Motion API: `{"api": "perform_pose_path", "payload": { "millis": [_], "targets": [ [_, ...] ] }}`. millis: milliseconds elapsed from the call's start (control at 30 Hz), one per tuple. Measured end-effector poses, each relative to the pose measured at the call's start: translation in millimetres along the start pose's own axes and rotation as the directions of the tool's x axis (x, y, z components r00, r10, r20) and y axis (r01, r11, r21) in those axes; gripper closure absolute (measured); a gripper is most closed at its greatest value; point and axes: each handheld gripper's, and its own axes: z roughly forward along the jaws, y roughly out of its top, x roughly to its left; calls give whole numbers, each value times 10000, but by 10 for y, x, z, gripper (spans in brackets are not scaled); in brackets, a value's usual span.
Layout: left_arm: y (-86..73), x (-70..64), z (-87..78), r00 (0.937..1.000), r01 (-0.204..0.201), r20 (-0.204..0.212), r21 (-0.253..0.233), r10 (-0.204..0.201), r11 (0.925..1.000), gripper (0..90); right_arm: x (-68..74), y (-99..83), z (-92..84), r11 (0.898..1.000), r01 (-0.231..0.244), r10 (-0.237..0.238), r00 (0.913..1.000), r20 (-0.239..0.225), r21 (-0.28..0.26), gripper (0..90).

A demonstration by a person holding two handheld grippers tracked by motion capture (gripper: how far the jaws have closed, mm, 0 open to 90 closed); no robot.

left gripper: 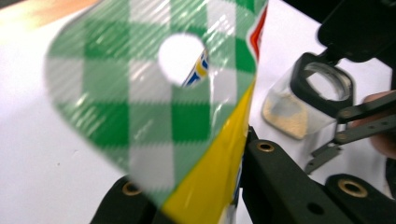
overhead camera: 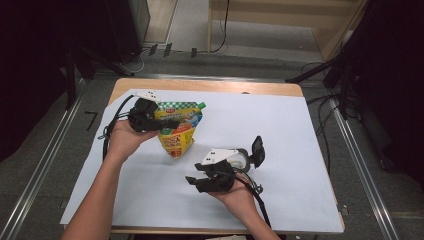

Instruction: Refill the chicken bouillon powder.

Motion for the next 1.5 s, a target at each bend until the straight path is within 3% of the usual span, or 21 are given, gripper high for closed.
{"api": "perform_pose_path", "payload": {
  "millis": [167,333,600,733,1000,1133,1367,1500],
  "targets": [
    [98,-153,-170,10000,-70,69,-251,72,9997,900,26,6,0,9994,253,-251,9997,83,-254,467],
    [163,-317,-326,9995,-108,289,-365,119,9993,900,38,19,41,9998,-190,193,9995,254,-115,477],
    [161,-564,-517,9959,-121,888,-250,143,9996,900,47,28,100,9991,-388,398,9979,507,-191,499],
    [147,-690,-554,9956,-220,906,-161,233,9996,900,58,19,156,9983,-541,552,9969,553,-215,524],
    [124,-792,-601,9916,-62,1295,-67,71,10000,900,66,-24,288,9947,-987,1004,9929,631,-295,515],
    [119,-839,-613,9892,-46,1465,-50,53,10000,900,58,-43,304,9937,-972,1011,9923,711,-559,631],
    [124,-908,-622,9825,-28,1863,-55,38,10000,900,46,-64,311,9910,-957,1047,9899,959,-936,582],
    [121,-898,-628,9770,230,2120,-57,-213,9997,900,39,-64,297,9862,-1103,1213,9889,856,-1232,568]
  ]
}}
